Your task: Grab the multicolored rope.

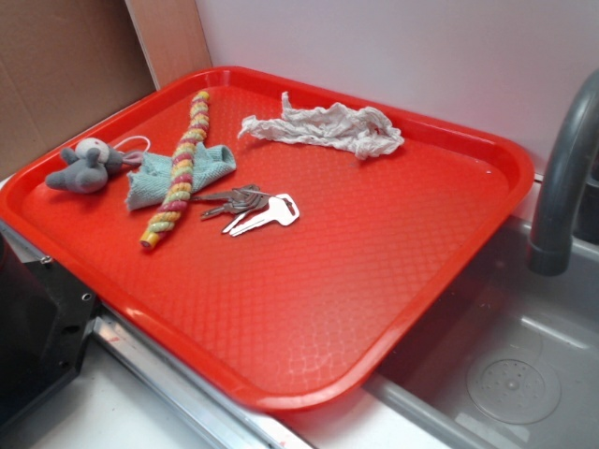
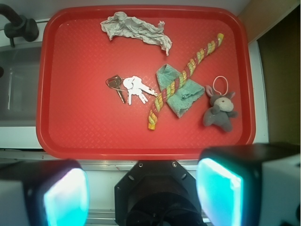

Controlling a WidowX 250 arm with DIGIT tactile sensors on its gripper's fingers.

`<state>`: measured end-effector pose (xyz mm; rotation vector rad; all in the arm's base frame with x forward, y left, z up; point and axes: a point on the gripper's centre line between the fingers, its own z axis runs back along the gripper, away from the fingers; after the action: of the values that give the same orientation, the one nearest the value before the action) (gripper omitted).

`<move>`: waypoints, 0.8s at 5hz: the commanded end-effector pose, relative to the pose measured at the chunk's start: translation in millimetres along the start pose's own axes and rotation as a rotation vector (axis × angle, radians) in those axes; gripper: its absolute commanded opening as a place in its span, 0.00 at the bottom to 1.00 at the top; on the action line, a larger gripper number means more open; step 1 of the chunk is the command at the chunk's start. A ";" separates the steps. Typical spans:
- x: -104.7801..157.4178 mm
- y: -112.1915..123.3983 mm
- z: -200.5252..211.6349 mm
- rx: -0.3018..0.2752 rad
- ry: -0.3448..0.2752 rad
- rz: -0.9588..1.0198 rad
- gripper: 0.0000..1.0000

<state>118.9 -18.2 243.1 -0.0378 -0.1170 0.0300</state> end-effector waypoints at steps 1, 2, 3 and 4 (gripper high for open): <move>0.0 0.0 0.0 0.000 0.000 0.000 1.00; 12.5 12.7 -12.1 0.023 -0.026 0.217 1.00; 26.7 23.4 -29.7 0.026 -0.024 0.395 1.00; 34.4 31.6 -57.2 0.024 -0.086 0.509 1.00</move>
<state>156.1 8.9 183.1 -0.0385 -0.1632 0.5298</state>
